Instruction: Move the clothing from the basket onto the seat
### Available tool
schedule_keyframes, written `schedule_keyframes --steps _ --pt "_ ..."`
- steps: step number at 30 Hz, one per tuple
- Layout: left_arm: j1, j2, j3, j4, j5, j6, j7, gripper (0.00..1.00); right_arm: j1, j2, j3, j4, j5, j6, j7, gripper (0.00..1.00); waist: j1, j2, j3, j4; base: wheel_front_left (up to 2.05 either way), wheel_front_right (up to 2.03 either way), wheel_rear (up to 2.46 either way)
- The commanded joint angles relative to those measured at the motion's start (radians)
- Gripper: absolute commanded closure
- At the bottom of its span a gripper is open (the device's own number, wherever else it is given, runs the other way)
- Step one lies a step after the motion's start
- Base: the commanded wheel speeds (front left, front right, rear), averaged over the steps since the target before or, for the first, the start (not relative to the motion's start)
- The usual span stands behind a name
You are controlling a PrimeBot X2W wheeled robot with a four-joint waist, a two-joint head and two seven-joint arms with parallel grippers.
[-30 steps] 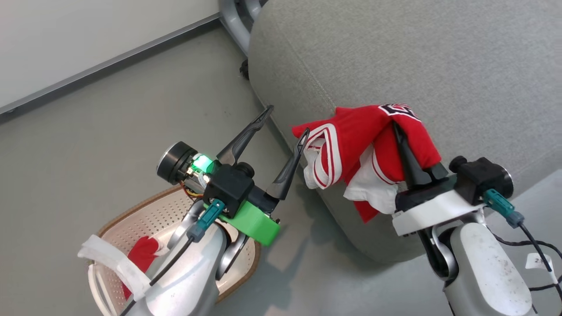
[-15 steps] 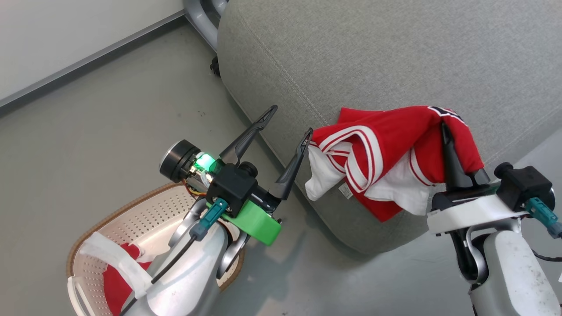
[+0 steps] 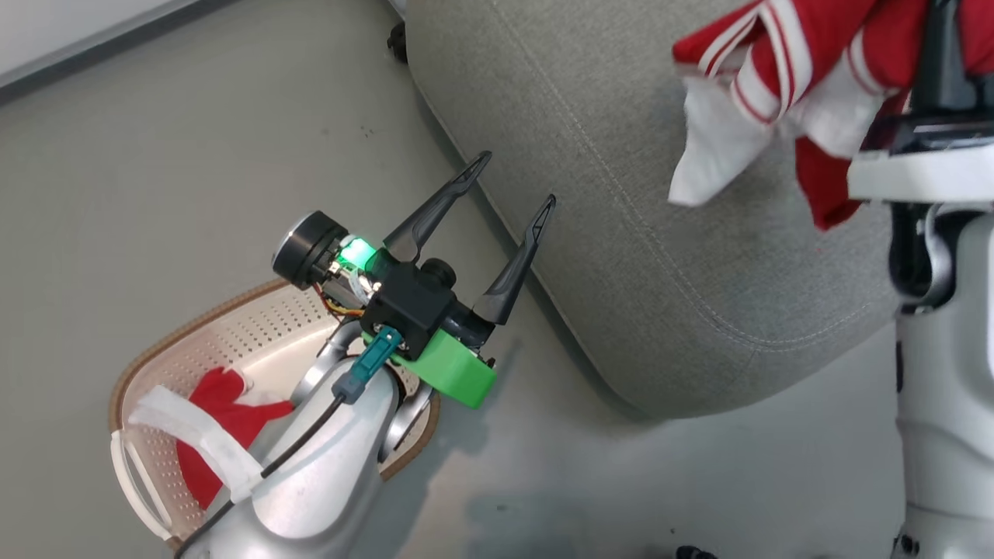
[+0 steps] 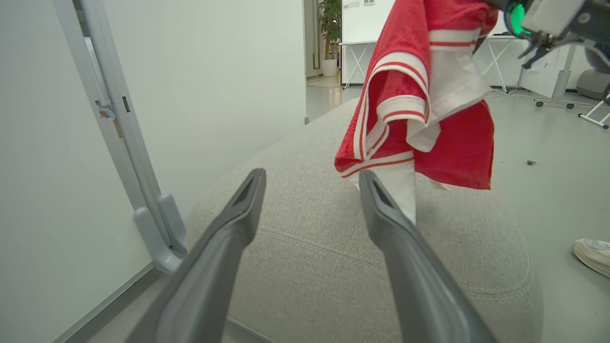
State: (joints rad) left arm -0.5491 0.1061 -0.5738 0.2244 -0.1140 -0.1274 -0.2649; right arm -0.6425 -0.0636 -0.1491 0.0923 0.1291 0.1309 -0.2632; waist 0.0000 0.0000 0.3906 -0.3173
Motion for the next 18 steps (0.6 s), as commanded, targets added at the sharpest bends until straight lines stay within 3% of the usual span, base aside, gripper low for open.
schedule_keyframes --steps 1,10,18 --pt "-0.027 0.01 0.001 -0.004 0.006 -0.002 0.001 0.0 -0.054 -0.016 -0.013 0.001 -0.013 0.0 -0.002 1.0 0.0 0.0 0.089 0.042 0.0 0.0 0.0" --pt "-0.115 0.015 -0.022 -0.017 0.021 -0.003 0.001 0.0 -0.393 -0.12 -0.086 0.077 -0.029 0.0 -0.002 1.0 0.0 0.0 0.264 0.107 0.0 0.0 0.0" --pt "-0.159 0.013 -0.044 -0.02 0.02 -0.003 0.001 0.0 -0.619 -0.195 -0.108 0.236 -0.061 0.0 -0.002 1.0 0.0 0.0 0.358 0.143 0.0 0.0 0.0"
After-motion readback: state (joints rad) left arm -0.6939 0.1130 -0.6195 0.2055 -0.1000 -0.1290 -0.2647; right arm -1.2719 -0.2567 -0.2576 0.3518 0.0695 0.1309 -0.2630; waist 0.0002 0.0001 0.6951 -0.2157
